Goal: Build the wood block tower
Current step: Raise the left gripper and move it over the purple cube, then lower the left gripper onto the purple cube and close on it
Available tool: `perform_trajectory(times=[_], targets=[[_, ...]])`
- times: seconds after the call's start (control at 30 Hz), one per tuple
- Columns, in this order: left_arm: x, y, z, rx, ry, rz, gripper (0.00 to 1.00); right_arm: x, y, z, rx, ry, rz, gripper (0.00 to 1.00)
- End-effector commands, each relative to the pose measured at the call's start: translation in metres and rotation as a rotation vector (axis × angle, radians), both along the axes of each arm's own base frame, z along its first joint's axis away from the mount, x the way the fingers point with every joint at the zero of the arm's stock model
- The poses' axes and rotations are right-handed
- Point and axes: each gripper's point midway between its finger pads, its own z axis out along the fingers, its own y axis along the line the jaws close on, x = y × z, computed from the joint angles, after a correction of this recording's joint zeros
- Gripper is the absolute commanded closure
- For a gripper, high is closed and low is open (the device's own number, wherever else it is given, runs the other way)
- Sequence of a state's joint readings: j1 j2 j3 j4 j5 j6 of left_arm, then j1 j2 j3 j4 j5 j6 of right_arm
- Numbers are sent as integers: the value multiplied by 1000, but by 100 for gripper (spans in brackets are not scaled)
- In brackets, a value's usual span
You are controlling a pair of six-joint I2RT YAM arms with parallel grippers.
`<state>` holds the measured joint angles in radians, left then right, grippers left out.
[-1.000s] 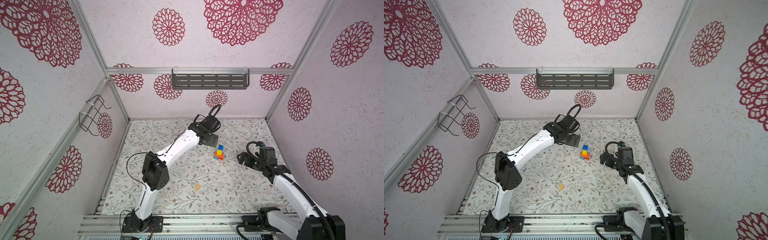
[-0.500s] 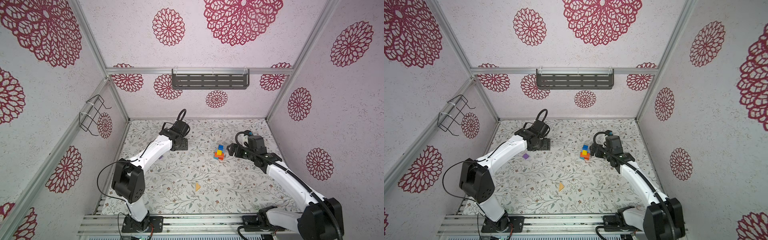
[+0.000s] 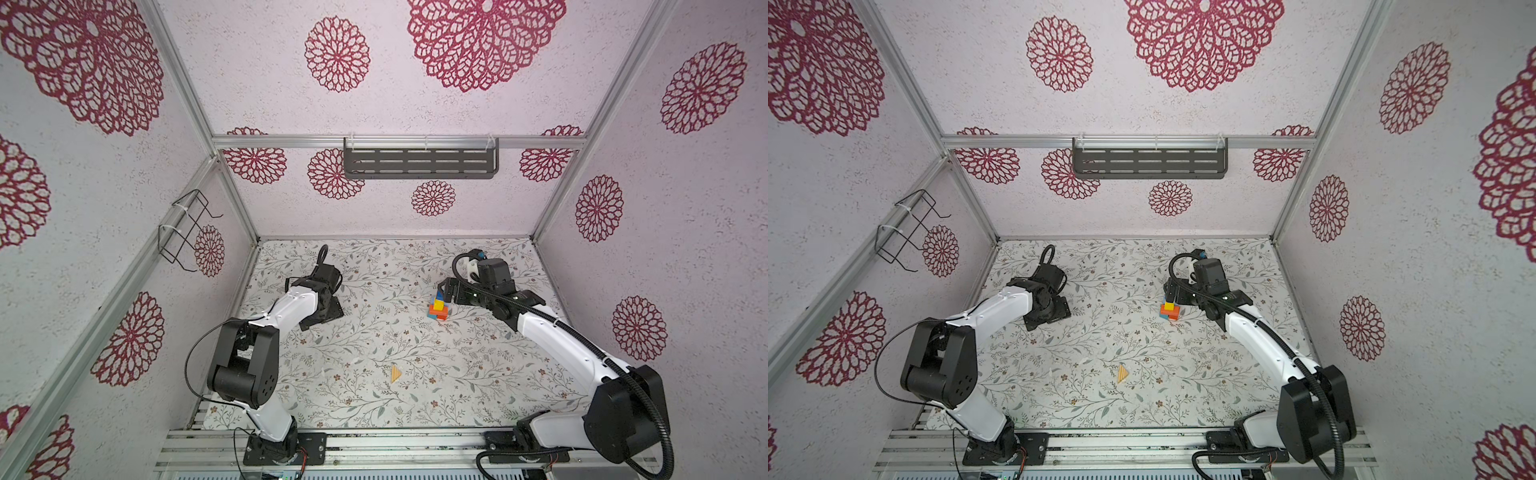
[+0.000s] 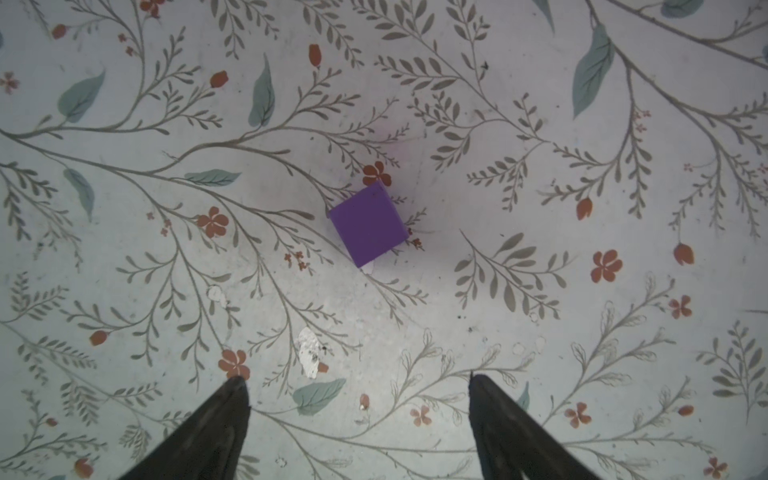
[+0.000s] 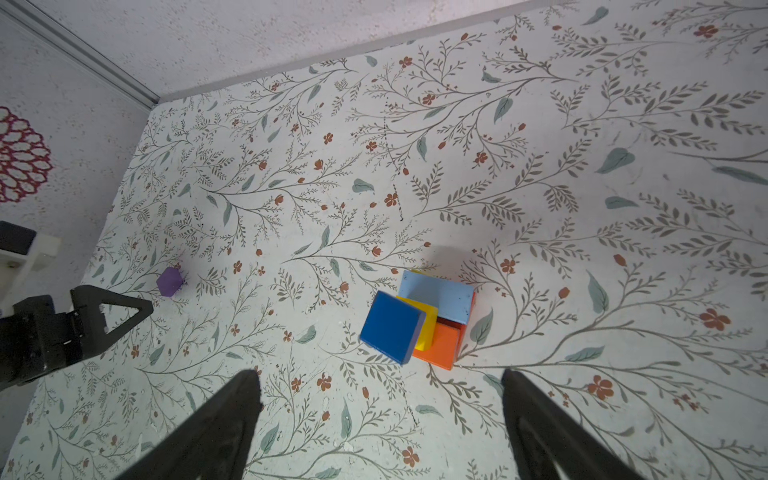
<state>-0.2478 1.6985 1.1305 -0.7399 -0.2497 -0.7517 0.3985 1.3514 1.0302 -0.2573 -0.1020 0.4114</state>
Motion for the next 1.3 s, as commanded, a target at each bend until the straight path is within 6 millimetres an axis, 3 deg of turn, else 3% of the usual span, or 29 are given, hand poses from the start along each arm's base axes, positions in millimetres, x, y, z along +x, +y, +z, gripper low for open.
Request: perform_trajectory(times=[0.0, 0.2, 0.43, 0.6, 0.83, 1.23, 1.27], targets=[[15, 2, -7, -43, -41, 56, 14, 5, 3, 14, -8, -52, 18, 7], [25, 0, -20, -58, -26, 75, 17, 3, 1, 10, -10, -49, 19, 7], [35, -1, -34, -82, -23, 102, 30, -4, 1, 11, -9, -39, 32, 22], [41, 3, -38, -77, -15, 112, 33, -8, -1, 4, -18, -24, 30, 25], [48, 7, -44, -82, -3, 119, 37, -11, -3, 4, -21, -18, 27, 25], [56, 15, -45, -70, 6, 117, 51, -14, -8, 8, -32, -28, 15, 12], [53, 16, -57, -62, 35, 116, 52, -14, -8, 8, -32, -29, 13, 11]])
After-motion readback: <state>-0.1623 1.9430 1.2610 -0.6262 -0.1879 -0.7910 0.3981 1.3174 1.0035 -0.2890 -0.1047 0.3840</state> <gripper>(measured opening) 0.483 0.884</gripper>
